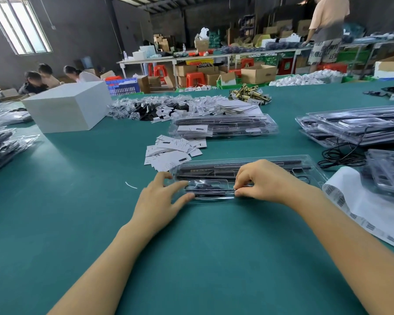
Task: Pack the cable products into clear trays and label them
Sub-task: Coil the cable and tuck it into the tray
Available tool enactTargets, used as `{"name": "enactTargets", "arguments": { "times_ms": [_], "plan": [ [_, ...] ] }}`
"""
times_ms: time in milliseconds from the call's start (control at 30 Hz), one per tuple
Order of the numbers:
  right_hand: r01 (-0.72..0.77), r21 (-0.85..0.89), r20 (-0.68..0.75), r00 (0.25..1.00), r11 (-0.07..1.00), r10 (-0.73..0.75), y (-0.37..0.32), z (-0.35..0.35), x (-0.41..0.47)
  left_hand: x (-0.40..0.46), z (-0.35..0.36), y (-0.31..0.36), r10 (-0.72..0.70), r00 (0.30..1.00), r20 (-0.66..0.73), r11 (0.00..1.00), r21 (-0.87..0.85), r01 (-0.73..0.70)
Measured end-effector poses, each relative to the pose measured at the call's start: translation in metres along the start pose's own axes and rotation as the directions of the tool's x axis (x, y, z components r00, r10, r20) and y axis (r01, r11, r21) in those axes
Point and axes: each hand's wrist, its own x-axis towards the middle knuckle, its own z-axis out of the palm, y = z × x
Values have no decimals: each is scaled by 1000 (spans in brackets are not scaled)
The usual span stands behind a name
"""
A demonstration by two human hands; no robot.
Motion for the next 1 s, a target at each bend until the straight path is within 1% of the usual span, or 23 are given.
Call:
{"name": "enactTargets", "arguments": {
  "times_ms": [67, 167, 233, 267, 500, 533, 600, 667, 733, 800, 833, 867, 933, 967, 1000],
  "plan": [
    [-49, 155, 58, 997, 987, 41, 8, -4, -3, 1, 2, -1, -6, 999, 32, 998, -59, 8],
    [-169, 373, 122, 984, 912, 133, 24, -15, -11, 2, 2, -1, -21, 999, 47, 996, -89, 25],
    [-227, 445, 129, 973, 866, 189, 32, -21, -16, 1, 2, -1, -27, 999, 43, 995, -92, 31],
    [-240, 447, 133, 971, 862, 201, 33, -23, -17, 1, 2, 0, -25, 999, 36, 996, -87, 28],
    [-197, 210, 124, 977, 958, 174, 16, -25, -9, 2, 7, 7, 32, 999, -11, 999, -23, -32],
    [-191, 184, 99, 979, 964, 175, 14, -23, -9, 2, 8, 8, 33, 999, -11, 999, -16, -33],
    [-154, 141, 6, 988, 978, 154, 9, -15, -10, 1, 11, 7, 28, 1000, -7, 999, -14, -29],
    [-83, 65, -87, 992, 994, 88, 2, 0, -11, 0, 13, 7, 48, 999, -9, 999, -14, -48],
    [2, -58, -176, 984, 998, -12, -9, 21, -15, 0, 15, 7, 95, 995, -25, 995, -5, -95],
    [98, -208, -264, 952, 973, -153, -18, 40, -15, -2, 16, 10, 138, 990, -25, 990, 10, -137],
    [125, -241, -284, 939, 962, -193, -20, 47, -14, -3, 16, 11, 151, 988, -22, 988, 17, -151],
    [134, -214, -290, 937, 968, -194, -20, 50, -12, -3, 16, 11, 162, 987, -18, 987, 18, -162],
    [114, -92, -295, 946, 989, -137, -17, 52, -9, -2, 12, 8, 175, 984, 14, 984, -22, -175],
    [108, -58, -305, 945, 992, -121, -15, 53, -9, 0, 8, 4, 170, 985, 37, 983, -71, -167],
    [104, -39, -319, 941, 994, -112, -13, 54, -9, 3, 5, 0, 140, 988, 57, 979, -154, -130]
  ]
}}
